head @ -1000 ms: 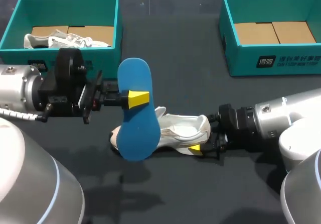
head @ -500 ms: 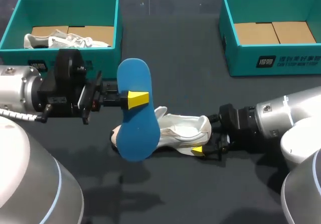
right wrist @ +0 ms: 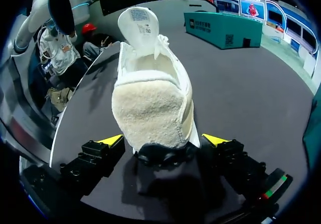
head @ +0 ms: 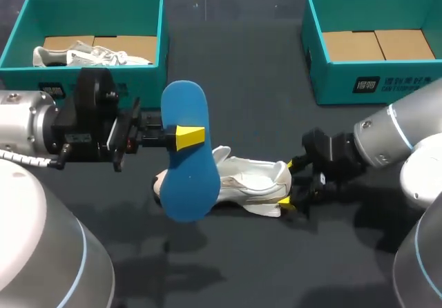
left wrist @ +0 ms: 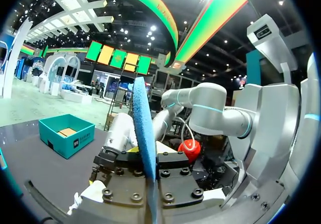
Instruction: Take the shoe out of the shoebox, open the shoe tongue, remove and reinsert the insole, then place the shoe into the shoebox
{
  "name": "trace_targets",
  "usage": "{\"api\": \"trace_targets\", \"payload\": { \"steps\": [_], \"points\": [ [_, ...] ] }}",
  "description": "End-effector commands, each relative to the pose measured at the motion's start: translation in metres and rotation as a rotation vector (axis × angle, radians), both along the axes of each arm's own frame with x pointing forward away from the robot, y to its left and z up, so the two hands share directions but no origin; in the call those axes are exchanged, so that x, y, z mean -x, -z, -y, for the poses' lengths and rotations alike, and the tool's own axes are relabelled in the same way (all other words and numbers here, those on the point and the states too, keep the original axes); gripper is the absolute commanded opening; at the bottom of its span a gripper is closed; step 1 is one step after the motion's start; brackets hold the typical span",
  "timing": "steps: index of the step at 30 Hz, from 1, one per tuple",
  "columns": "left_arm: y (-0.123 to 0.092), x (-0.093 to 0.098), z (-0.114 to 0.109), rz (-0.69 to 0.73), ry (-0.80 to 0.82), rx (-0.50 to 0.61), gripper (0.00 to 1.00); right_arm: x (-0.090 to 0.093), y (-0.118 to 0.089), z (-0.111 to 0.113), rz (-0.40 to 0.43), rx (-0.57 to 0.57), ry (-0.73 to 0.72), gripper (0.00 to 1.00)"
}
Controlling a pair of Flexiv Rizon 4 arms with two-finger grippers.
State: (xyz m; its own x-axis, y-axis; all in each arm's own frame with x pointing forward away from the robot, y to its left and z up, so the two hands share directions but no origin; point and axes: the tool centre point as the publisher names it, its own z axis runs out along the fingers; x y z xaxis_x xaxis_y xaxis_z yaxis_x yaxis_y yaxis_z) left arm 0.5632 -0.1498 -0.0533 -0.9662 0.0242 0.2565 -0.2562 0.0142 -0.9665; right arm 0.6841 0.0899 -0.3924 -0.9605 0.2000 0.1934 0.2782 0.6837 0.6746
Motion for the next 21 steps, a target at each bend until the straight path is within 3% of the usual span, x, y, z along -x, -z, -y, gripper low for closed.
{"api": "trace_targets", "payload": {
  "steps": [1, 14, 21],
  "points": [
    [0.000, 0.002, 0.000, 0.001, -0.004, 0.000, 0.00, 0.003, -0.021, 0.010, -0.062, 0.273, -0.037, 1.00],
    [-0.004, -0.004, 0.010, -0.193, -0.074, 0.028, 0.00, 0.000, -0.041, 0.022, -0.105, 0.480, -0.028, 1.00],
    [-0.004, -0.004, 0.009, -0.218, -0.075, 0.045, 0.00, -0.002, -0.052, 0.026, -0.090, 0.571, -0.018, 1.00]
  ]
}}
